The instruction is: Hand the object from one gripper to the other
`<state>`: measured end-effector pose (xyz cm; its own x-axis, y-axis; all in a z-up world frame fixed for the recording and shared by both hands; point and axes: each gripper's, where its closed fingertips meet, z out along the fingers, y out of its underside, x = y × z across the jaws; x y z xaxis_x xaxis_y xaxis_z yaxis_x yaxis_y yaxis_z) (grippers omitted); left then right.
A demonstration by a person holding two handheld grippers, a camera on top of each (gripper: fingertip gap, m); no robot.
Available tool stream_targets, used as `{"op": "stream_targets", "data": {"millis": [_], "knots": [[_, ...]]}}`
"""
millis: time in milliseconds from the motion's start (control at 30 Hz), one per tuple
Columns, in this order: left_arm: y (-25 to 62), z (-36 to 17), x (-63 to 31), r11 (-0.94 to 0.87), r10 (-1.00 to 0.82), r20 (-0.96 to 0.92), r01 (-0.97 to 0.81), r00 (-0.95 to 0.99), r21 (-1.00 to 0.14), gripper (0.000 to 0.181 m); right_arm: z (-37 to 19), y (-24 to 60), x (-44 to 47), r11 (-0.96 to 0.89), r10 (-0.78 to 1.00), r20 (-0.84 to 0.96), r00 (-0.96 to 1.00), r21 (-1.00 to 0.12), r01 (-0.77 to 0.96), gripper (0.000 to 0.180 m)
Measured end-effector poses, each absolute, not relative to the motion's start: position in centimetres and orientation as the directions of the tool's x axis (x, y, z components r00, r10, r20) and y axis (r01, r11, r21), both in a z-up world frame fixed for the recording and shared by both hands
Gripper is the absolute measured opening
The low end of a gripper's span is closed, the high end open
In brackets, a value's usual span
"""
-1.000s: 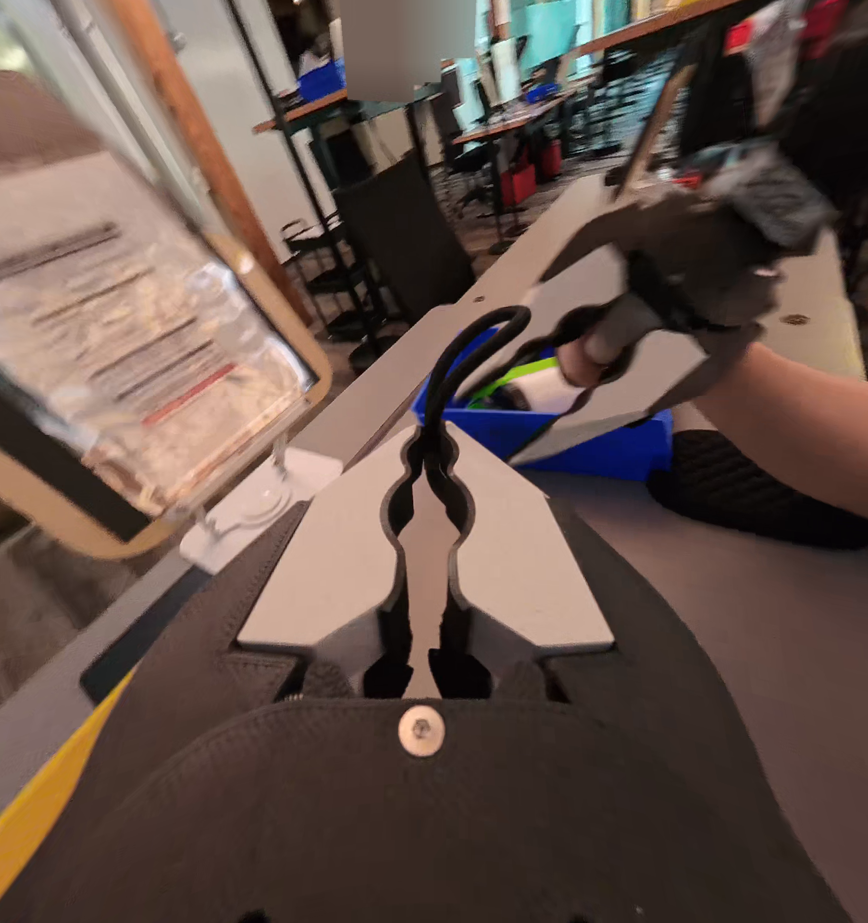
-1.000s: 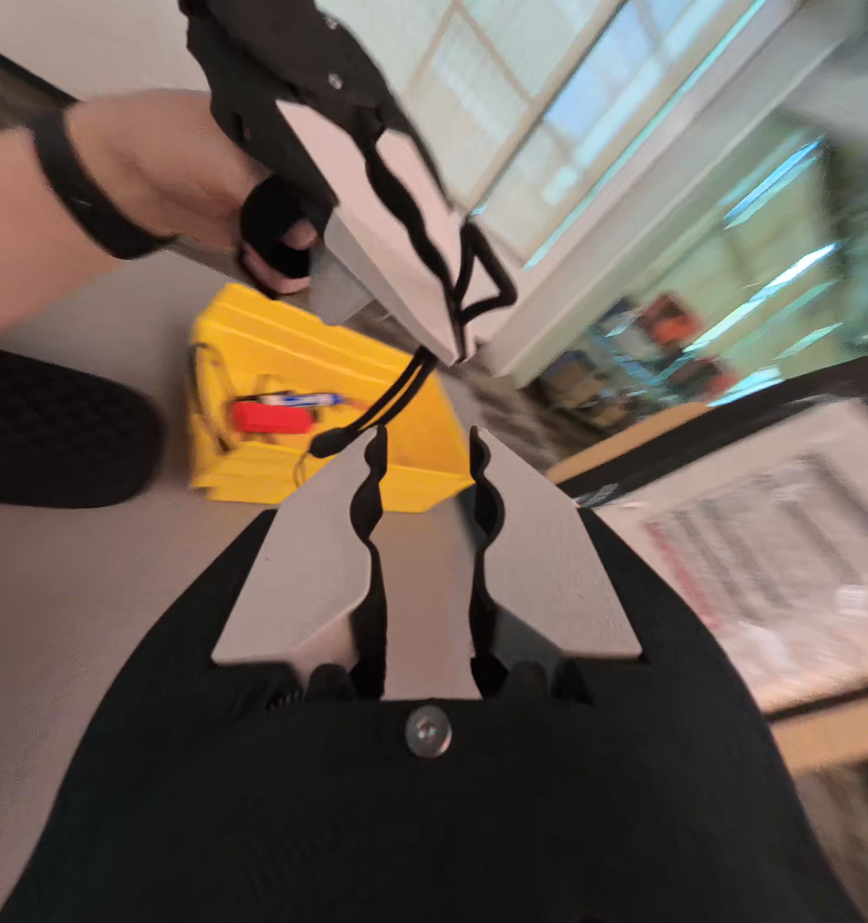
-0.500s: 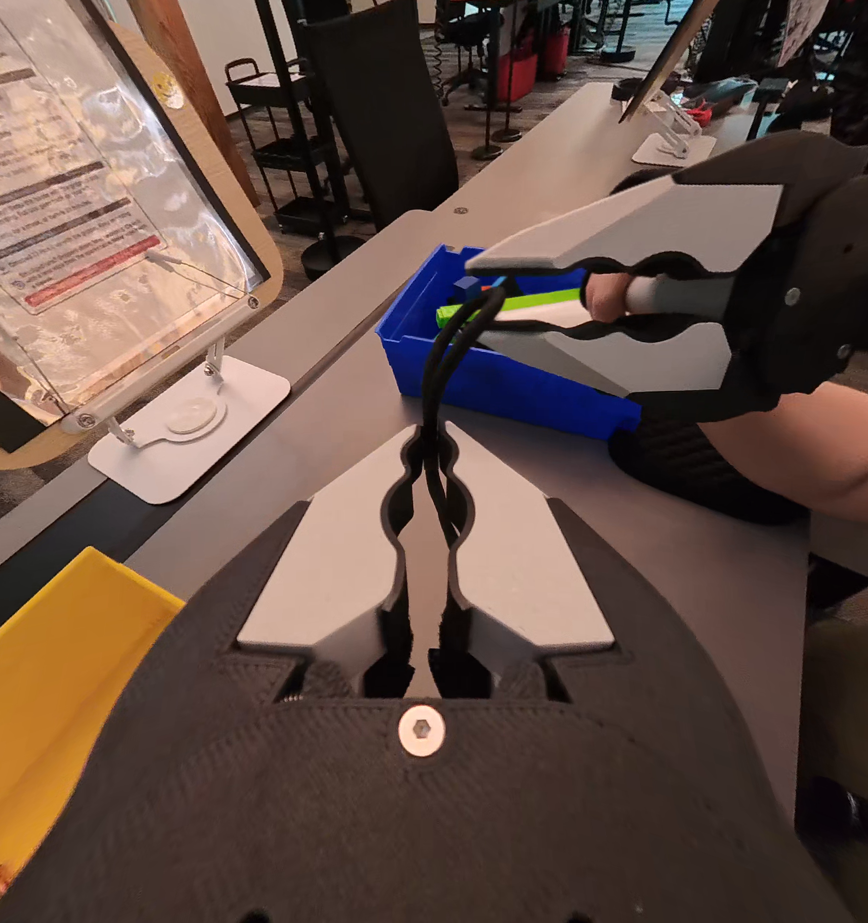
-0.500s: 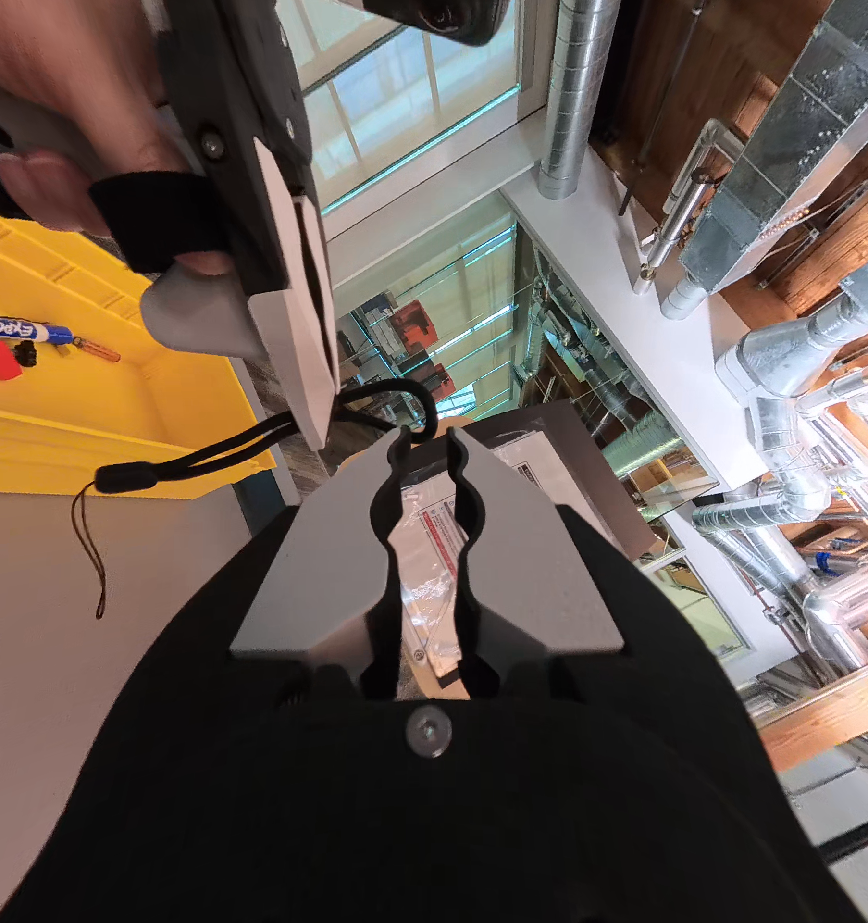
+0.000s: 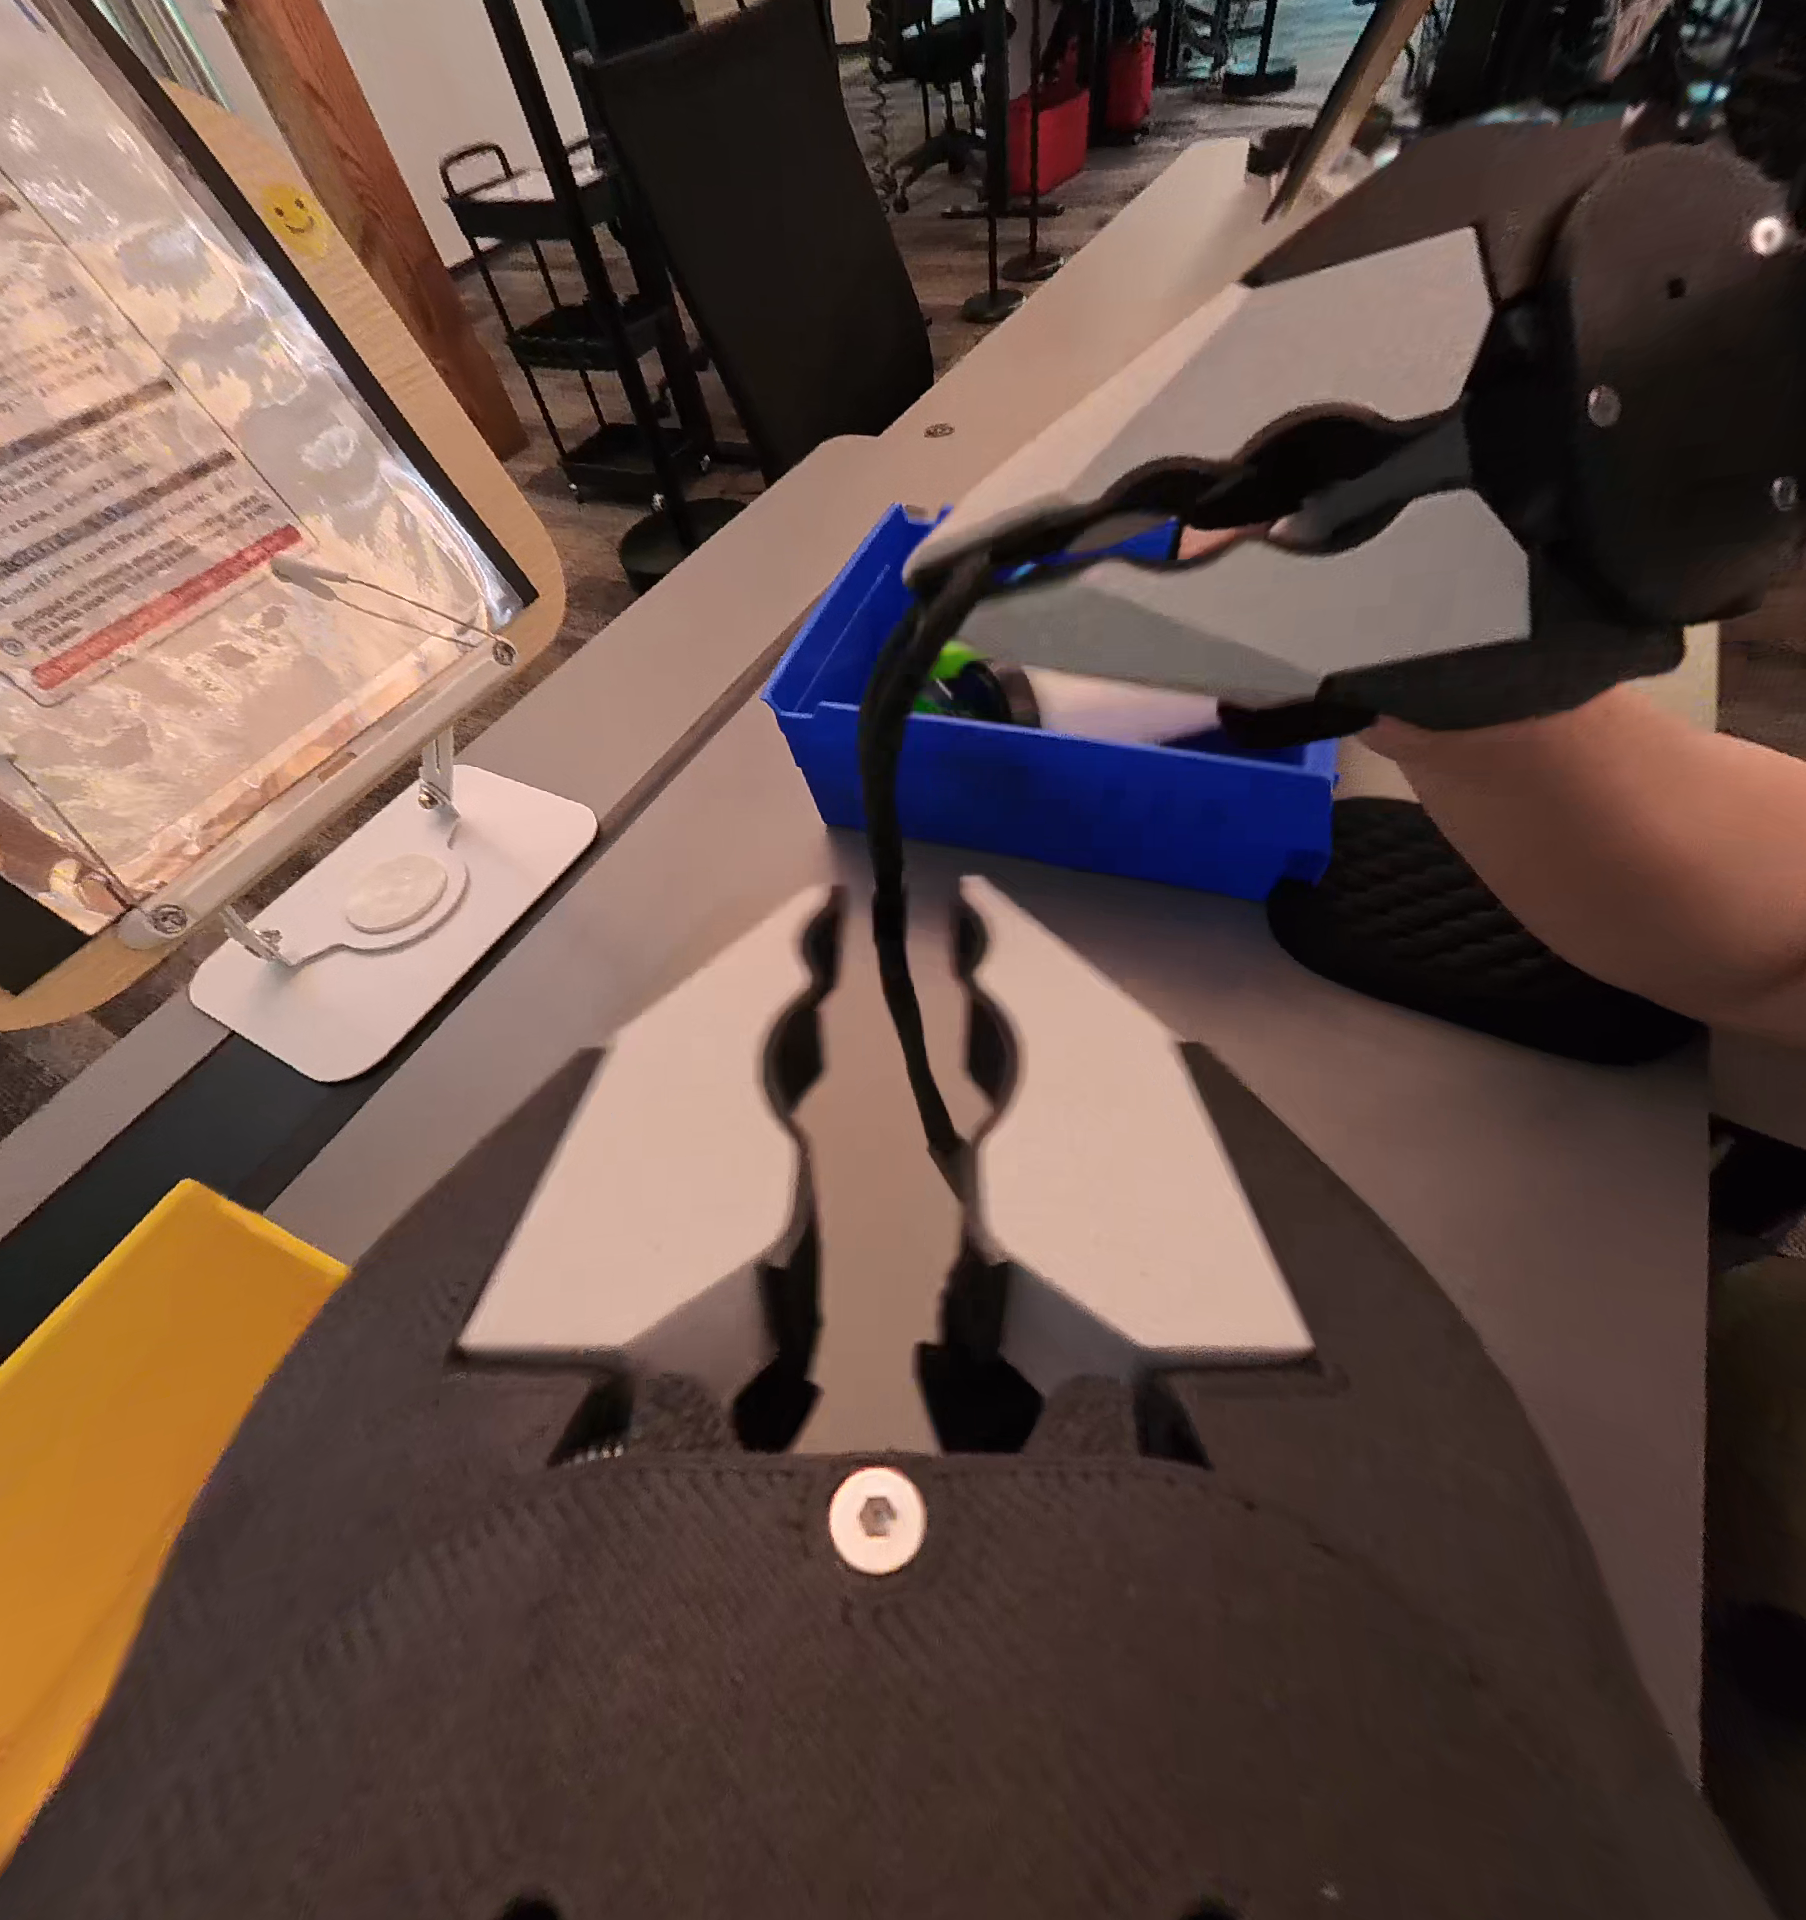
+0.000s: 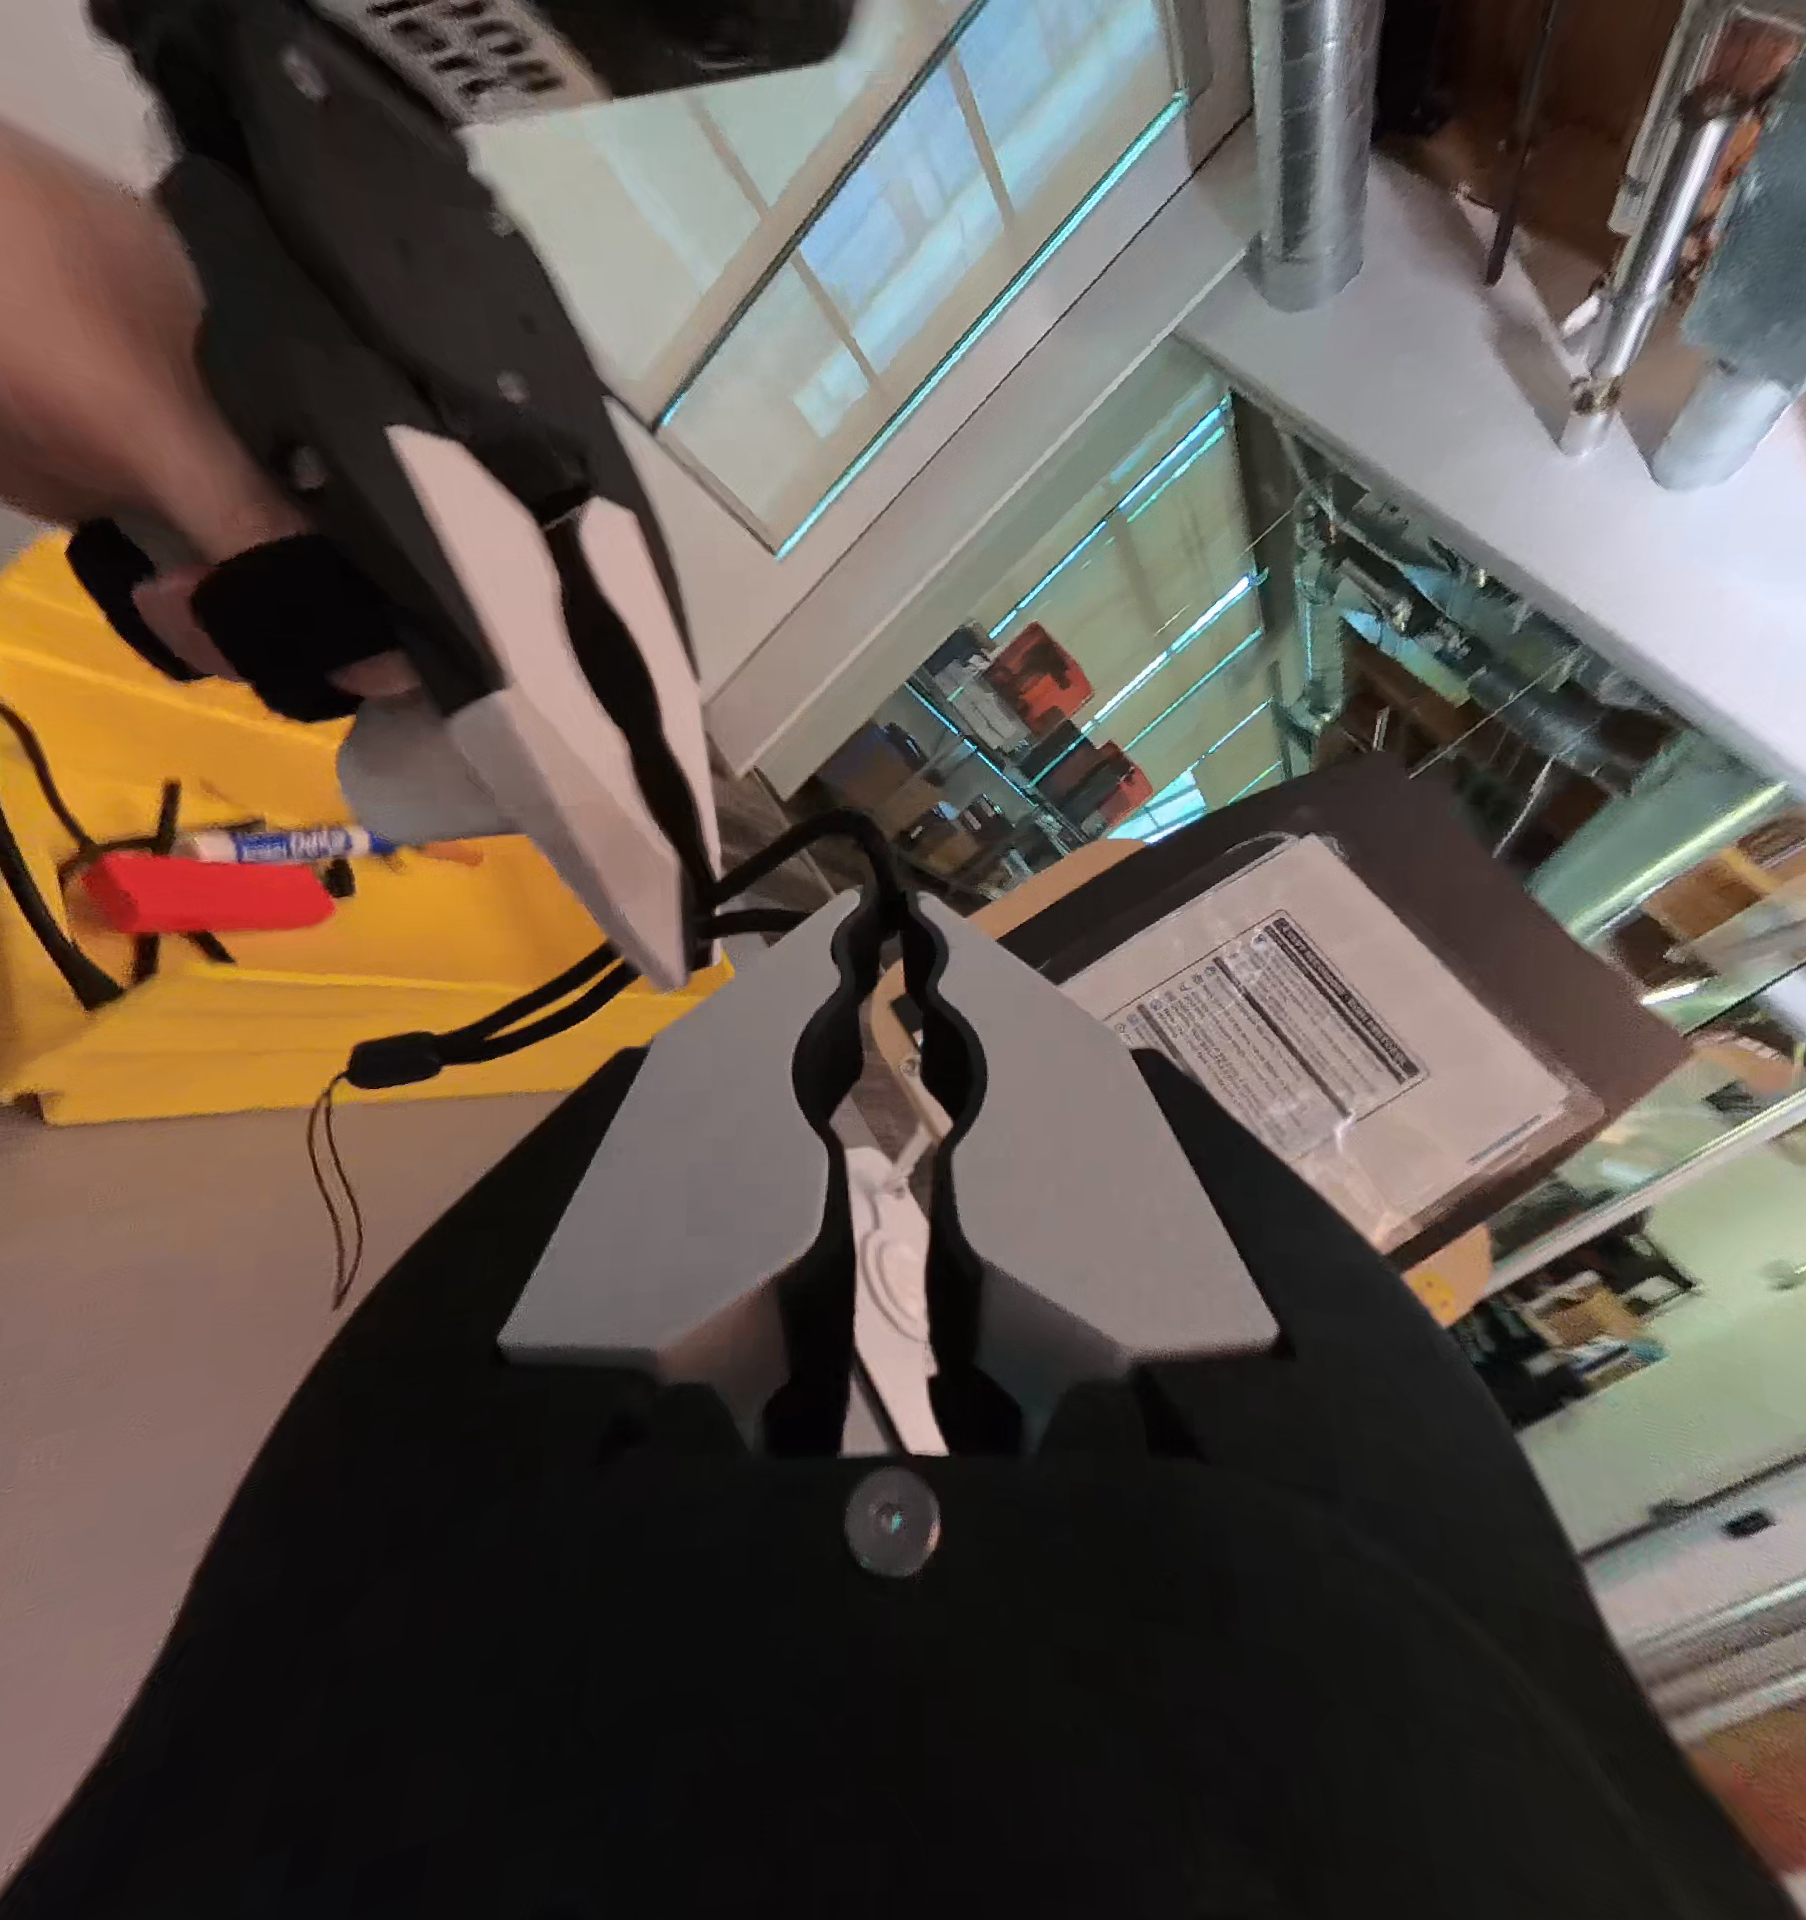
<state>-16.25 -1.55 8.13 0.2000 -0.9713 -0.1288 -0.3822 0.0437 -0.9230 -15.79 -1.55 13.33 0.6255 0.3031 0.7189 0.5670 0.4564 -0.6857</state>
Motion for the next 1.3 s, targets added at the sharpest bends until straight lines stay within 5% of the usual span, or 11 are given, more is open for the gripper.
{"op": "stream_targets", "data": {"millis": [100,233,333,433,567,900,1300], "knots": [[-1.4,9.4,-16.7,0.047,-0.965,-0.132,-0.344,0.227,-0.938,0.065,15.7,-1.4,-12.8,0.45,0.337,0.541,0.771,-0.812,0.373,0.001],[-2.1,12.3,-17.6,0.059,-0.973,-0.101,-0.201,0.207,-0.978,0.06,17.7,-0.1,-5.6,0.321,0.535,-0.019,0.844,-0.92,-0.225,0.001],[-0.8,14.0,-18.9,0.048,-0.958,-0.077,-0.108,0.276,-0.993,0.053,16.2,2.1,-0.5,0.075,0.662,-0.467,0.586,-0.737,-0.672,0.001],[0.6,14.2,-19.7,0.033,-0.945,-0.056,-0.076,0.322,-0.997,0.05,14.0,3.9,2.7,-0.089,0.674,-0.672,0.308,-0.487,-0.869,0.001],[1.5,13.4,-19.5,0.108,-0.922,-0.148,-0.13,0.358,-0.986,0.05,13.2,4.5,2.1,-0.226,0.675,-0.729,0.112,-0.349,-0.91,0.0],[-2.9,14.1,-15.3,0.665,-0.584,-0.725,-0.296,0.367,-0.686,0.034,14.7,1.0,-9.5,-0.554,0.712,-0.692,-0.123,-0.446,-0.703,0.0],[-3.9,13.6,-14.8,0.749,-0.46,-0.824,-0.353,0.33,-0.56,0.01,13.3,-1.4,-16.1,-0.682,0.687,-0.702,-0.187,-0.535,-0.498,0.0]]}}
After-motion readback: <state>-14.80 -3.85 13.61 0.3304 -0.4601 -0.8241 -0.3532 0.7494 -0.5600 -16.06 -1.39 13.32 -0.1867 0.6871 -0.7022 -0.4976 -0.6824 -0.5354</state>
